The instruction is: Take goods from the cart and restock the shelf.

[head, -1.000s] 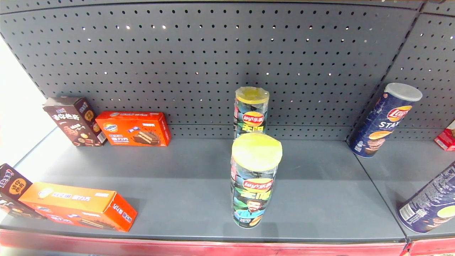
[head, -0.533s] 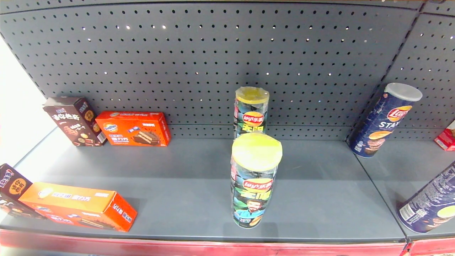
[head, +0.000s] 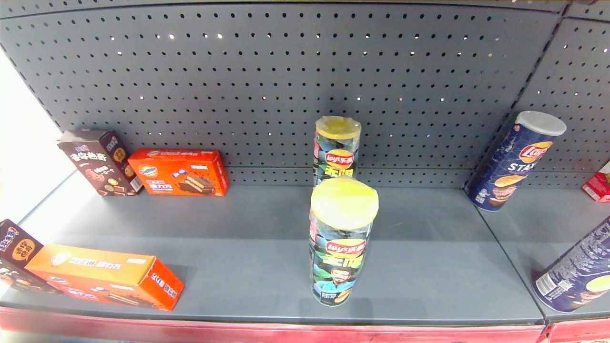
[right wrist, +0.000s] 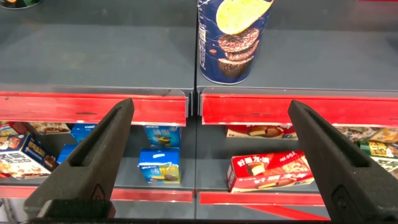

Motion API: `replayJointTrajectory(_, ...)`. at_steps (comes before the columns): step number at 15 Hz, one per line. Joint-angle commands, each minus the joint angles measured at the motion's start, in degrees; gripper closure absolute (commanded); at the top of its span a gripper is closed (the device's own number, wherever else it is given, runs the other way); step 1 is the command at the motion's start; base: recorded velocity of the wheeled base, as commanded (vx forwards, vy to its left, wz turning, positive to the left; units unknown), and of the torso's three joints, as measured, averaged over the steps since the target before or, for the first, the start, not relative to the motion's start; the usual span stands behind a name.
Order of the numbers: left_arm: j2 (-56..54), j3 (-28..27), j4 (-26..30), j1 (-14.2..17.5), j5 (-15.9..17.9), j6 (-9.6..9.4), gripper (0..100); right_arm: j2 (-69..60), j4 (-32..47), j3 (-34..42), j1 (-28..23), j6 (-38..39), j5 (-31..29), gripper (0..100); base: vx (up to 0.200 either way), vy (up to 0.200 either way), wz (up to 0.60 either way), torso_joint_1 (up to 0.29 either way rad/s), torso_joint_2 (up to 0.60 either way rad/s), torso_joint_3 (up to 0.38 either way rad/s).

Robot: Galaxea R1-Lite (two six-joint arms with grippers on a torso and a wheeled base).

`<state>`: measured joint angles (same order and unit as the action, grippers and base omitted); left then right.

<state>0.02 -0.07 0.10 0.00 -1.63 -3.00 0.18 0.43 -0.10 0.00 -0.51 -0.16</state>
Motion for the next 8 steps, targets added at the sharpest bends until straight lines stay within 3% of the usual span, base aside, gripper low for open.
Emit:
replayJointTrajectory(1, 0.0, 0.1, 0.0, 0.0, 0.1, 0.63, 0, 0.1, -0.1, 0.0, 0.0, 0.0, 0.0, 0, 0.0, 0.0, 0.0, 0.0, 0.0, 0.0)
replayJointTrajectory(6, 0.0, 0.1, -0.2, 0.0, 0.1, 2.91, 0, 0.1, 0.0, 0.0, 0.0, 0.0, 0.0, 0, 0.0, 0.0, 0.0, 0.0, 0.0, 0.0)
replayJointTrajectory(8, 0.0, 0.1, -0.2, 0.0, 0.3, 2.74, 0, 0.1, 0.0, 0.0, 0.0, 0.0, 0.0, 0, 0.0, 0.0, 0.0, 0.0, 0.0, 0.0)
